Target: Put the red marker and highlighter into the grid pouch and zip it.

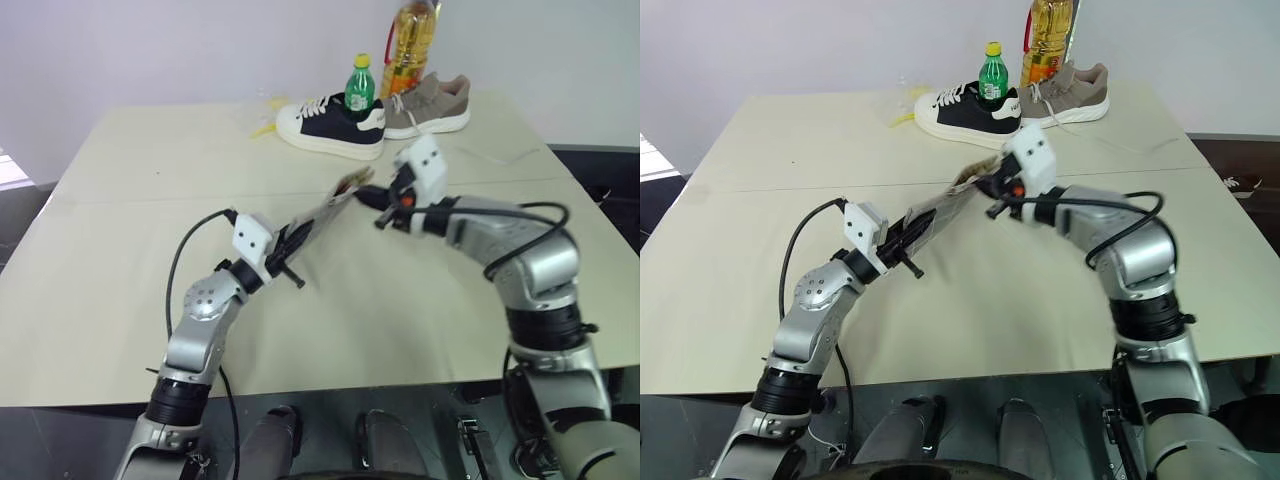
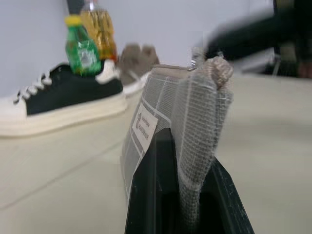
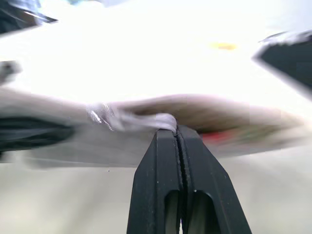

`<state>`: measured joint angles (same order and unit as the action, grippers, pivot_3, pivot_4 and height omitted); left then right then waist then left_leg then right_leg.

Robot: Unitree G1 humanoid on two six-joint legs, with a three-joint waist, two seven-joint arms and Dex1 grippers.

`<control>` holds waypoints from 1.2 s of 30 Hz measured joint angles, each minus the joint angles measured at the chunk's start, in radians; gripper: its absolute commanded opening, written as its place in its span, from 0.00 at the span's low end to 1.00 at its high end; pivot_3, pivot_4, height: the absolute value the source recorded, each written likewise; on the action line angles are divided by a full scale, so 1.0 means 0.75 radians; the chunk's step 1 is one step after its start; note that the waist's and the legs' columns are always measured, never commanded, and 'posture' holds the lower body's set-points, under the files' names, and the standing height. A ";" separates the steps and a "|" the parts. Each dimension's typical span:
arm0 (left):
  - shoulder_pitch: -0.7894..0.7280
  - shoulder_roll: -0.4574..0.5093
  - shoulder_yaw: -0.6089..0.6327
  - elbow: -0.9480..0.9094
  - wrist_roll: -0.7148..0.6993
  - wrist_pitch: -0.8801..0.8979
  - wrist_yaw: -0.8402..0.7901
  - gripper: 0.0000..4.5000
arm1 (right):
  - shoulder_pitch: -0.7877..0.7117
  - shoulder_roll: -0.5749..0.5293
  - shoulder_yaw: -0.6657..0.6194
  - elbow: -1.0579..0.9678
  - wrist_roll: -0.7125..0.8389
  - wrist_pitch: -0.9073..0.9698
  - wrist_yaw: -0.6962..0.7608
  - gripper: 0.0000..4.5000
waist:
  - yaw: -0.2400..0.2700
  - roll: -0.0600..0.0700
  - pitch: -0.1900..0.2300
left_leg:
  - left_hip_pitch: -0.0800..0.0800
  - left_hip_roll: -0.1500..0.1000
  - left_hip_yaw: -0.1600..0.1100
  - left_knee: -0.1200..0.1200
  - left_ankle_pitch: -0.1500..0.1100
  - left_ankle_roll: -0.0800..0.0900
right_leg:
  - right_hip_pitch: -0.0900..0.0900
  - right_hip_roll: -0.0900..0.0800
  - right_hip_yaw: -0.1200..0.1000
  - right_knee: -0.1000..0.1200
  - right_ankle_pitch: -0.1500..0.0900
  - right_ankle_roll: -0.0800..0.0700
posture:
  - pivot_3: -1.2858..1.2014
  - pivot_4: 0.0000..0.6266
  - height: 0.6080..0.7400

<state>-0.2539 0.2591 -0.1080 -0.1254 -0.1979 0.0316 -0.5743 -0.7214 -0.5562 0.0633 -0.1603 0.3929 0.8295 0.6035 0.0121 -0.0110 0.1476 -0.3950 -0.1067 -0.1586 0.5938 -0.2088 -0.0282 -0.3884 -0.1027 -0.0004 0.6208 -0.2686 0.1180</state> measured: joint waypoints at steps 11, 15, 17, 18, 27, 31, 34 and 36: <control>0.123 0.129 -0.037 -0.097 0.041 -0.082 -0.080 0.00 | -0.049 -0.266 0.225 0.406 -0.412 -0.489 0.083 0.00 | -0.009 0.001 0.001 | 0.000 0.001 0.001 -0.002 0.000 0.000 | -0.001 -0.001 0.000 -0.001 0.000 0.000 | 0.52 0.24 0.96; 0.154 0.144 -0.038 -0.127 0.039 -0.059 -0.081 0.07 | -0.029 -0.266 0.252 0.426 -0.471 -0.588 0.097 0.06 | -0.006 0.001 0.001 | 0.000 0.001 0.001 -0.002 0.000 0.000 | -0.001 -0.001 0.000 -0.001 0.000 0.000 | 0.52 0.24 0.96; 0.181 0.154 -0.036 -0.145 0.023 -0.013 -0.084 0.24 | 0.003 -0.282 0.248 0.416 -0.479 -0.611 0.140 0.21 | -0.003 0.001 0.000 | 0.000 0.001 0.001 -0.002 0.000 0.000 | 0.000 -0.001 0.000 -0.001 0.000 0.000 | 0.52 0.24 0.96; 0.204 0.169 -0.033 -0.150 0.014 0.012 -0.087 0.35 | 0.024 -0.296 0.244 0.413 -0.476 -0.612 0.178 0.31 | -0.001 0.001 0.000 | 0.000 0.001 0.001 -0.002 0.000 0.000 | 0.000 -0.001 0.000 -0.001 0.000 0.000 | 0.52 0.24 0.96; 0.453 0.269 0.151 -0.281 -0.046 0.174 -0.043 0.94 | 0.275 -0.347 0.142 0.312 -0.341 -0.695 0.443 0.90 | -0.010 0.002 0.001 | 0.000 0.003 0.001 -0.002 -0.001 0.001 | -0.001 -0.001 0.001 -0.002 -0.002 -0.003 | 0.52 0.24 0.96; 0.599 0.280 0.347 -0.303 -0.081 0.251 0.043 0.94 | 0.274 -0.233 0.034 0.360 -0.281 -0.732 0.407 0.90 | -0.011 0.001 0.000 | 0.002 0.005 0.001 -0.002 -0.001 0.001 | 0.001 0.000 0.001 -0.003 -0.002 -0.006 | 0.52 0.24 0.96; 0.660 0.279 0.463 -0.311 -0.102 0.312 0.102 0.94 | 0.275 -0.151 -0.003 0.424 -0.226 -0.735 0.409 0.90 | -0.001 0.002 0.001 | 0.002 0.005 0.001 -0.002 -0.001 0.001 | 0.001 0.000 0.001 -0.003 -0.002 -0.006 | 0.52 0.24 0.96; 0.678 0.276 0.493 -0.326 -0.106 0.319 0.117 0.94 | 0.272 -0.120 -0.005 0.456 -0.218 -0.739 0.415 0.90 | 0.006 0.002 0.001 | 0.002 0.004 0.000 -0.001 -0.001 0.001 | 0.000 0.000 0.000 -0.005 -0.003 -0.006 | 0.52 0.24 0.96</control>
